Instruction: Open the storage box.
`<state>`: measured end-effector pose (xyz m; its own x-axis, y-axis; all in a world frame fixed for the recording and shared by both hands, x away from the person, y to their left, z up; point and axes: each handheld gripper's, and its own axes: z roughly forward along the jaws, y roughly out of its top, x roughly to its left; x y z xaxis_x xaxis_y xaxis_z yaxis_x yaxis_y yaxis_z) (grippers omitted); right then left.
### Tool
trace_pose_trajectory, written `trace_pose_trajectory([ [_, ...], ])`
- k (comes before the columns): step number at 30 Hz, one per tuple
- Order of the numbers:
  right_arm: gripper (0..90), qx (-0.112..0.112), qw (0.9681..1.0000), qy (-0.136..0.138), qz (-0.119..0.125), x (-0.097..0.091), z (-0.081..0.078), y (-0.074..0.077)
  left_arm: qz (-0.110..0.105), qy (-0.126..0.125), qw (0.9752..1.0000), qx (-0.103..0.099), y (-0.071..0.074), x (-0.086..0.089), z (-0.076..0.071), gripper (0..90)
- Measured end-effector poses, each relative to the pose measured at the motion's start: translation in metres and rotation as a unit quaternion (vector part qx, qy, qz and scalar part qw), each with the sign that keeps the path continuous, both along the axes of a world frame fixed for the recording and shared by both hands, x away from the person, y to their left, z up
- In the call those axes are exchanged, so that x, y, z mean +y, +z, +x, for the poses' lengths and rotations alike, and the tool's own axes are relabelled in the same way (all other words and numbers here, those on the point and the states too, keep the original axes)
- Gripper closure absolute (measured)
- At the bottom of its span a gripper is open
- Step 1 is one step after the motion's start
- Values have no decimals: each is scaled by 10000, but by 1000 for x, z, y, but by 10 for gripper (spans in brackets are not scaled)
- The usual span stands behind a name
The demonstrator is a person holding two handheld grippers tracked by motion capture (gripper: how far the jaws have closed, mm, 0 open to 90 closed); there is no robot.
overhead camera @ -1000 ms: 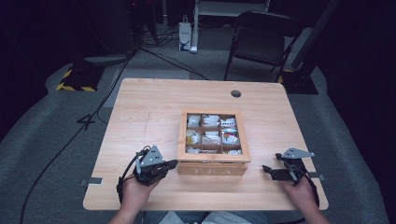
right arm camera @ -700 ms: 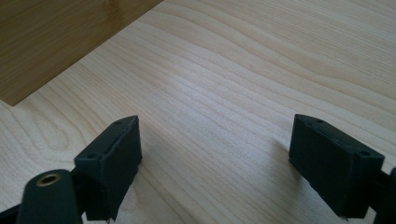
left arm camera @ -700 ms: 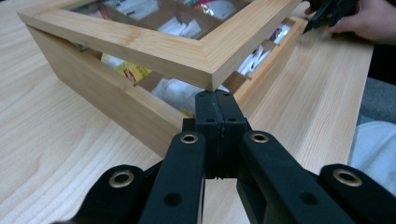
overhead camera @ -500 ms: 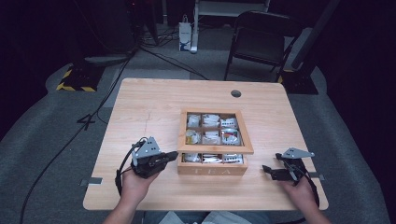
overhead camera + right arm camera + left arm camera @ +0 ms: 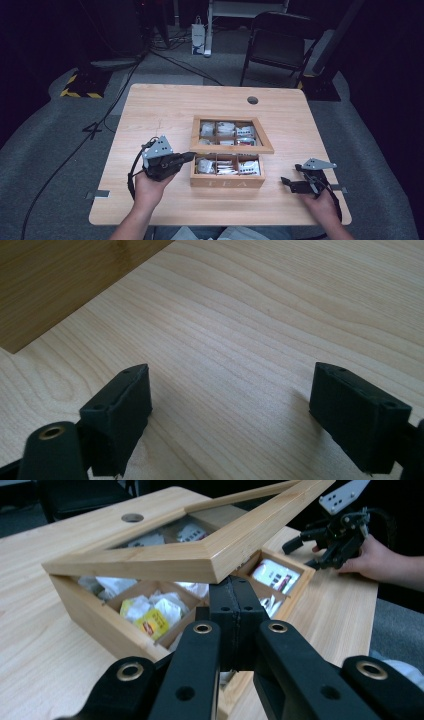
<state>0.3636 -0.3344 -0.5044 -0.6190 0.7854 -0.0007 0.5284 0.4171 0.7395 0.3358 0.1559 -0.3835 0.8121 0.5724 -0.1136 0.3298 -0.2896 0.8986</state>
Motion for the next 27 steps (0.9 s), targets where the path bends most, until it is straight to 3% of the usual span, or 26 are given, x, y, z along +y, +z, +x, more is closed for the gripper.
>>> trace_pose_trajectory([
  [10, 171, 0, 10000, 0, -1, 0, 0, 0, -247, -227, 9994, -61, 8, -1, 16, 900],
  [16, 179, 1, 10000, -6, 5, 0, 0, 0, -222, -393, 9990, -55, 9, -1, 23, 900],
  [27, 437, -61, 9997, -225, 63, -3, -6, 3, -289, -503, 9983, -106, 19, -1, 36, 900],
])
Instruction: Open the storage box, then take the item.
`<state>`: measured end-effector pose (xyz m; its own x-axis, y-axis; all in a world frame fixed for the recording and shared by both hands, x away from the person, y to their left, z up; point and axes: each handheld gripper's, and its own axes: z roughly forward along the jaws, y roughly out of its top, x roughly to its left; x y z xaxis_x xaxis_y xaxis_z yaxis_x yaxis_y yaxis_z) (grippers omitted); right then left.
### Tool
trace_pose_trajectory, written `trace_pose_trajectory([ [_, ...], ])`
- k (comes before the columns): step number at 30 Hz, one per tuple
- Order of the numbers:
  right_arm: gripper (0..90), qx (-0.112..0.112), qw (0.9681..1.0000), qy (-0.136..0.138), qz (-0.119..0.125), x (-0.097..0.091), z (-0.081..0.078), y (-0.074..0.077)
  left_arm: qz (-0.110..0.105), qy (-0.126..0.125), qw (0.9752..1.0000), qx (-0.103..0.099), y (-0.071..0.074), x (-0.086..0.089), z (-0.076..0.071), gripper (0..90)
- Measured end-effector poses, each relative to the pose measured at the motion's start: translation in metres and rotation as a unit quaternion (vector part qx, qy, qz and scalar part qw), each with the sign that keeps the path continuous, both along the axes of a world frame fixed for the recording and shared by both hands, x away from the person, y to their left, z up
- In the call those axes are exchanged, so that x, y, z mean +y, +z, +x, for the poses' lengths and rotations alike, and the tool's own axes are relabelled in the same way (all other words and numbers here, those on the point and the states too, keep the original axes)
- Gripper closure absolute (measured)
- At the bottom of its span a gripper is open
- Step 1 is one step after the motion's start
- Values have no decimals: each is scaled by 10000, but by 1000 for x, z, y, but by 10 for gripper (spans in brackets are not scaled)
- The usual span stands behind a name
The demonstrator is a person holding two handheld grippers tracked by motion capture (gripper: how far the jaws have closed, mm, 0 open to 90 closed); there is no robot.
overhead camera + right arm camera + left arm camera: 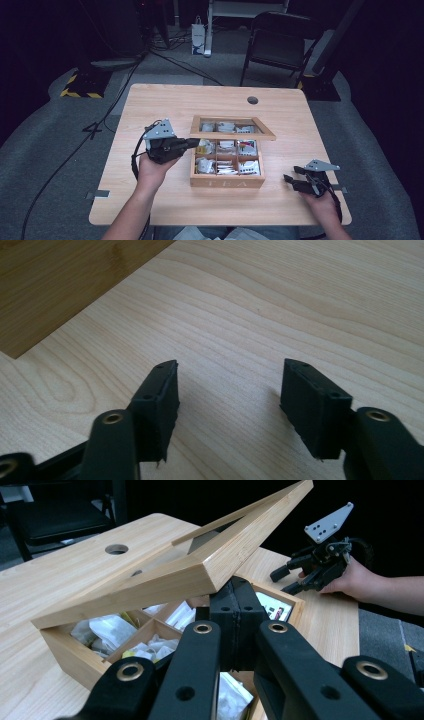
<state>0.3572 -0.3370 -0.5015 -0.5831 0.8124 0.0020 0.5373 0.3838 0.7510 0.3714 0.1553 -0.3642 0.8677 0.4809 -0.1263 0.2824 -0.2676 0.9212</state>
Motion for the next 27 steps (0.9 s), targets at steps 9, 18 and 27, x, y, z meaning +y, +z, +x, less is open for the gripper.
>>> trace_pose_trajectory([
  [9, 499, 177, 9995, 10, 262, 3, -3, 15, 33, 11, 10000, -57, 5, 0, 4, 899],
  [18, 526, 229, 9978, 219, 583, 15, -6, 36, 29, 52, 10000, -48, 6, -2, 4, 899],
  [27, 546, 106, 9964, 451, 706, 28, -7, 56, 38, 20, 10000, -46, 7, -2, 6, 899],
])
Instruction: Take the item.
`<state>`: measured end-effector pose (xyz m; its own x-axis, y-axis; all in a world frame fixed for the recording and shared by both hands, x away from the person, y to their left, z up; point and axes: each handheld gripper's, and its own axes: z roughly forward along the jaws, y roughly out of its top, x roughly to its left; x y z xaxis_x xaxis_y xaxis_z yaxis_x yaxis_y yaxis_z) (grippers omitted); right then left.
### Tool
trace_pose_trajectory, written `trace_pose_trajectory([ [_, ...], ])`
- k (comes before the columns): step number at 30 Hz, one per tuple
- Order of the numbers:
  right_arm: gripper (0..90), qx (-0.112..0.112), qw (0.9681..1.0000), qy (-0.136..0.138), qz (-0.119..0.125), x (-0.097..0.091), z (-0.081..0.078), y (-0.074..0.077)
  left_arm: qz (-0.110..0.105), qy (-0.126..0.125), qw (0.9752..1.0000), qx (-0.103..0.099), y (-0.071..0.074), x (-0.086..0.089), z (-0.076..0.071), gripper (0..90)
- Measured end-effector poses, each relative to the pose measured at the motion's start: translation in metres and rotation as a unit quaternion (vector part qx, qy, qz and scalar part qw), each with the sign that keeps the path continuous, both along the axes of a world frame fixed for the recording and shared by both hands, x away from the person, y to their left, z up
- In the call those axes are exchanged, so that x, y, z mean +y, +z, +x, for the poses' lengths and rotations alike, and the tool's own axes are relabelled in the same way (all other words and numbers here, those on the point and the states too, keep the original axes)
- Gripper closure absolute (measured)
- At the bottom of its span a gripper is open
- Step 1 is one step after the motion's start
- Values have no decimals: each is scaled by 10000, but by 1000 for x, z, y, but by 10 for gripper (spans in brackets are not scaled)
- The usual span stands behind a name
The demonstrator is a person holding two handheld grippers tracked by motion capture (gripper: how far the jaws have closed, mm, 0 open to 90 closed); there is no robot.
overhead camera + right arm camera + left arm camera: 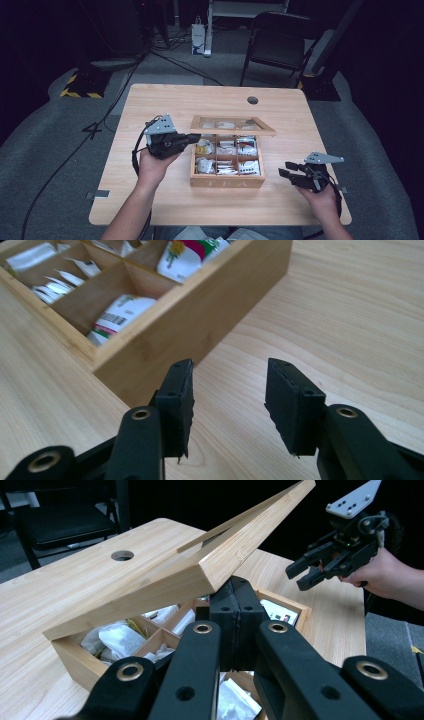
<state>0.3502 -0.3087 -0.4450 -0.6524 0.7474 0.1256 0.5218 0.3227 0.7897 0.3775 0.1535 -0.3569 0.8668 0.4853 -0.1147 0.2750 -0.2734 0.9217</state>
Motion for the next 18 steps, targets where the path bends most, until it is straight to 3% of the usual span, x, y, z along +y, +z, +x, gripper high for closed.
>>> trace_pose_trajectory([
  [12, 586, -68, 9995, 297, 127, 19, 4, 28, 17, -17, 10000, 21, 0, 0, 0, 899],
  [18, 594, -133, 9977, 657, 110, 36, 7, 39, 30, -25, 10000, 24, 0, 0, 0, 899],
])
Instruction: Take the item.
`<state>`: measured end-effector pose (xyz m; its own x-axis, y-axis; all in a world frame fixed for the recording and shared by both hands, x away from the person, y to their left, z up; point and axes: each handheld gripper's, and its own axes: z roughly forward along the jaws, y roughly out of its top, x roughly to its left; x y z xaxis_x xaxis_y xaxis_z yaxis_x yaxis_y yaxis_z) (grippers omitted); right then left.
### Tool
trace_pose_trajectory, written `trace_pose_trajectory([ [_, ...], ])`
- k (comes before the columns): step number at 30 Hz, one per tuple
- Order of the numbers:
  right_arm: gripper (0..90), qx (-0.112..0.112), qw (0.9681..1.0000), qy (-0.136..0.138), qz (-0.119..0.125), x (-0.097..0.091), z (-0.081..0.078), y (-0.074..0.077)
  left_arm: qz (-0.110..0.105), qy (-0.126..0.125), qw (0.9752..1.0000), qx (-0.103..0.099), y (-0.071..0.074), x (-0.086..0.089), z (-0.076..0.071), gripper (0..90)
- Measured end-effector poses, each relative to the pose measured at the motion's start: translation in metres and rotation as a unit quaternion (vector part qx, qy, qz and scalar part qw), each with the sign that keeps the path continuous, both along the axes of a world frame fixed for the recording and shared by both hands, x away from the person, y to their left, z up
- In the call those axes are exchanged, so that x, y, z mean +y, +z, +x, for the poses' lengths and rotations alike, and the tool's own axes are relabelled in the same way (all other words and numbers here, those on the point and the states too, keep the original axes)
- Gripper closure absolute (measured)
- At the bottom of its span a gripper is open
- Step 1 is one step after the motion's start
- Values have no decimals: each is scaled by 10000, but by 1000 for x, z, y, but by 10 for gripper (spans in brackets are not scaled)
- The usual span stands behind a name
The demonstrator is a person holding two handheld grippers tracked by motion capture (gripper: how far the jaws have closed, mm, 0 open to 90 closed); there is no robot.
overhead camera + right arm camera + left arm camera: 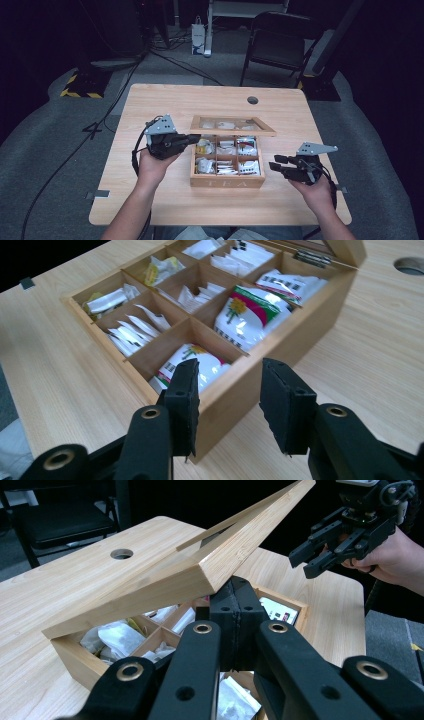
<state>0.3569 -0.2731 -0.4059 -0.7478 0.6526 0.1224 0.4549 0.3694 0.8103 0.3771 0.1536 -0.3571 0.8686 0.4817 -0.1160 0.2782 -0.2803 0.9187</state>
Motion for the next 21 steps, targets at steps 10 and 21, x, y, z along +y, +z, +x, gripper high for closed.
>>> trace_pose_trajectory([
  [10, 614, -170, 9972, 721, -69, 31, 8, 12, -9, -7, 10000, -19, 1, 0, 1, 899],
  [21, 611, -196, 9967, 783, -80, 51, 13, 16, -21, -14, 10000, -16, 1, 0, 2, 899],
])
